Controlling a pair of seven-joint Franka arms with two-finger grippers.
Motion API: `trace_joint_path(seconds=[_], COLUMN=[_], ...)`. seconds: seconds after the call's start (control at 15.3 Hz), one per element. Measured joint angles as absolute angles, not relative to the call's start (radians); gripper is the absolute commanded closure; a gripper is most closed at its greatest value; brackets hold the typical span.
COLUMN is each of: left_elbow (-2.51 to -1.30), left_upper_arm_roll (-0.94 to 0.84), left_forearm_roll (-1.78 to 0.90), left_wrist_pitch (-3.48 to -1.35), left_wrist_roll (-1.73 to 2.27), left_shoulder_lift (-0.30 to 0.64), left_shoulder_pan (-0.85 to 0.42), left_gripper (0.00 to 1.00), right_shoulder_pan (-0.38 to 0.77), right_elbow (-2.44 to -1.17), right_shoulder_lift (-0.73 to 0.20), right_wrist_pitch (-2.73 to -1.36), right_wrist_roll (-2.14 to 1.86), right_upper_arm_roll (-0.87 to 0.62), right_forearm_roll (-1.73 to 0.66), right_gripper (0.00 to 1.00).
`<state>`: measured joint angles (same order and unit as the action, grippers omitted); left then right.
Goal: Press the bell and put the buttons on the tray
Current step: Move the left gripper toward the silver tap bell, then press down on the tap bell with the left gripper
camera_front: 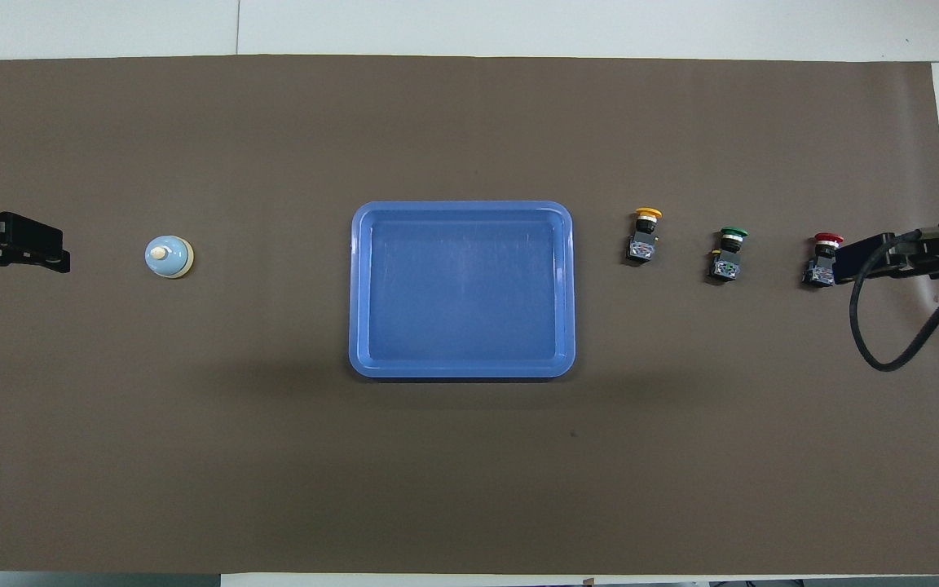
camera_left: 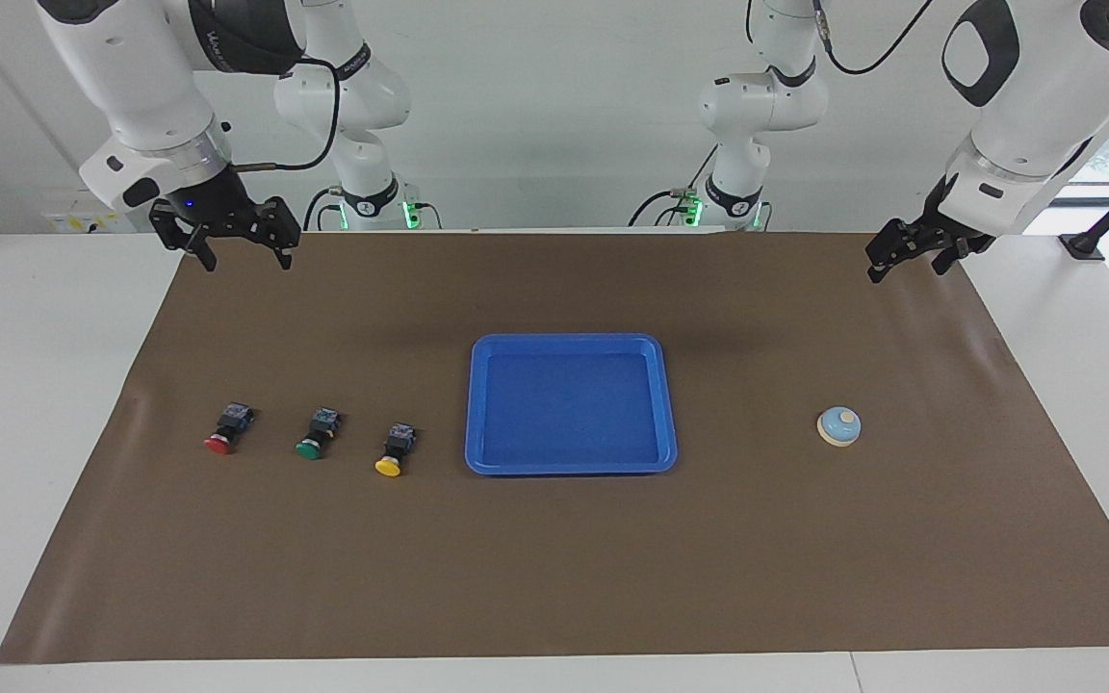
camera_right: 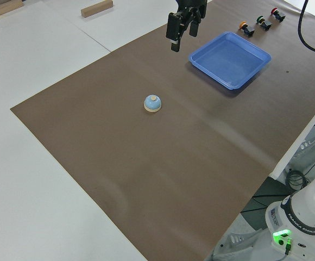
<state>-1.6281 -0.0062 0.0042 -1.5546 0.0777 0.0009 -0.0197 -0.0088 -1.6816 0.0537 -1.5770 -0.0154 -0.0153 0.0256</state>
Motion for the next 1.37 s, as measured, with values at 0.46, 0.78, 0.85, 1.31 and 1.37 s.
trace_joint_path(seconds=[0.46, 0.78, 0.85, 1.31, 1.37], left_elbow=[-1.638, -1.726, -1.739, -1.792, -1.812], left_upper_arm_roll=[-0.016, -0.009, -0.007, -0.004, -0.002], left_forearm_roll=[0.004, 0.004, 0.004, 0.004, 0.004], left_wrist_pitch=[-1.589, -1.768, -1.812, -2.068, -2.084], left_wrist_roll=[0.078, 0.078, 0.078, 0.077, 0.077], left_shoulder_lift=[-0.001, 0.013, 0.032, 0.236, 0.241], left_shoulder_pan=[-0.044, -0.044, -0.042, -0.03, -0.029], left_gripper=[0.82, 1.0, 1.0, 1.0, 1.0], right_shoulder_pan=[-0.009, -0.009, -0.009, -0.009, -0.009], right_elbow=[-1.682, -1.682, -1.682, -1.682, -1.682], right_shoulder_lift=[0.054, 0.054, 0.054, 0.054, 0.054], right_wrist_pitch=[-1.577, -1.577, -1.577, -1.577, -1.577], right_wrist_roll=[-0.015, -0.015, -0.015, -0.015, -0.015], right_upper_arm_roll=[-0.015, -0.015, -0.015, -0.015, -0.015], right_forearm_roll=[0.026, 0.026, 0.026, 0.026, 0.026], right_gripper=[0.0, 0.0, 0.0, 0.0, 0.0])
